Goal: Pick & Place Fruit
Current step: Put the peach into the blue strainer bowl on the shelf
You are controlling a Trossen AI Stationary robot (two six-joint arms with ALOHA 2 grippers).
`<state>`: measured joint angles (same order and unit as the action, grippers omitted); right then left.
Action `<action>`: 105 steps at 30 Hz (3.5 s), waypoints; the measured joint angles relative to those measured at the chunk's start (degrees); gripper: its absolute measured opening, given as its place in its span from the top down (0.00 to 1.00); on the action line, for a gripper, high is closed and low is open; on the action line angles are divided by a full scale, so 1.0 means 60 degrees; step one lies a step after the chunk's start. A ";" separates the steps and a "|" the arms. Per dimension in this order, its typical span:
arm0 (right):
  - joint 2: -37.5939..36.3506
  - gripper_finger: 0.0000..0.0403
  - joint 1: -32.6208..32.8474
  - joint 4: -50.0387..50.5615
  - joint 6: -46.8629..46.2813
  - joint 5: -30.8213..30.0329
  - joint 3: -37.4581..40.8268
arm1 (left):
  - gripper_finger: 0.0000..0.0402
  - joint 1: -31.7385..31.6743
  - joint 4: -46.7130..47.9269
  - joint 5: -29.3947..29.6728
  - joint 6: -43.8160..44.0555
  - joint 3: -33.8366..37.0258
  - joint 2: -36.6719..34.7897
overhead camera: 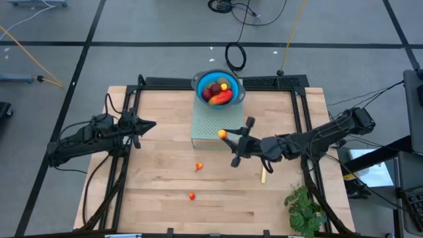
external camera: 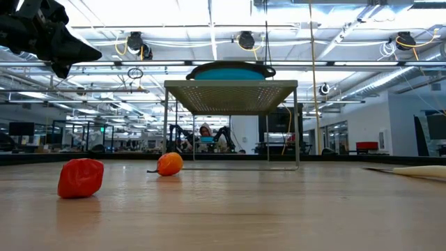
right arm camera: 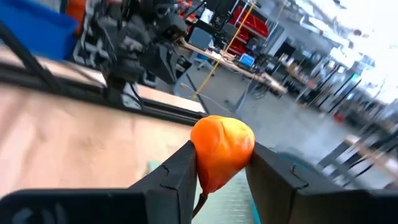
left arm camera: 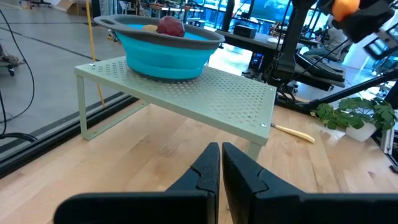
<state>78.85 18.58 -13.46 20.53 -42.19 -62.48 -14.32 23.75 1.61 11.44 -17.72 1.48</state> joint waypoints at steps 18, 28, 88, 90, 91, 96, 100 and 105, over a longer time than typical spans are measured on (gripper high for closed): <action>0.0000 0.70 -0.1182 0.0001 0.5652 0.0004 0.0000 | 0.96 0.0000 0.0004 0.0000 -0.0018 0.0000 0.0003; 0.0007 0.70 -0.1903 -0.0108 0.4341 0.0015 0.0000 | 0.96 -0.0002 0.0004 0.0000 0.0059 0.0000 0.0000; 0.0095 0.71 -0.7269 0.1427 -0.4619 0.5799 0.0004 | 0.96 -0.0001 0.0011 0.1829 0.1372 0.0000 0.0002; 0.0098 0.71 -0.7229 0.1597 -0.4718 0.5799 0.0004 | 0.96 -0.0001 0.0011 0.1829 0.1370 0.0000 0.0001; 0.0098 0.71 -0.7207 0.1622 -0.4782 0.5799 0.0004 | 0.96 -0.0002 0.0011 0.1831 0.1370 0.0000 0.0002; 0.0098 0.71 -0.7206 0.1569 -0.4804 0.5799 0.0004 | 0.96 -0.0002 0.0011 0.1832 0.1373 0.0000 0.0000; 0.0098 0.71 -0.7204 0.1565 -0.4805 0.5799 0.0004 | 0.96 -0.0002 0.0011 0.1832 0.1428 0.0000 0.0002; 0.0098 0.71 -0.7204 0.1567 -0.4805 0.5817 0.0004 | 0.96 -0.0002 0.0011 0.1832 0.1435 0.0000 0.0004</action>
<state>79.44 -24.64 -4.05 -8.30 -7.29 -62.46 -14.33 23.81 12.60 20.05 -17.72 1.50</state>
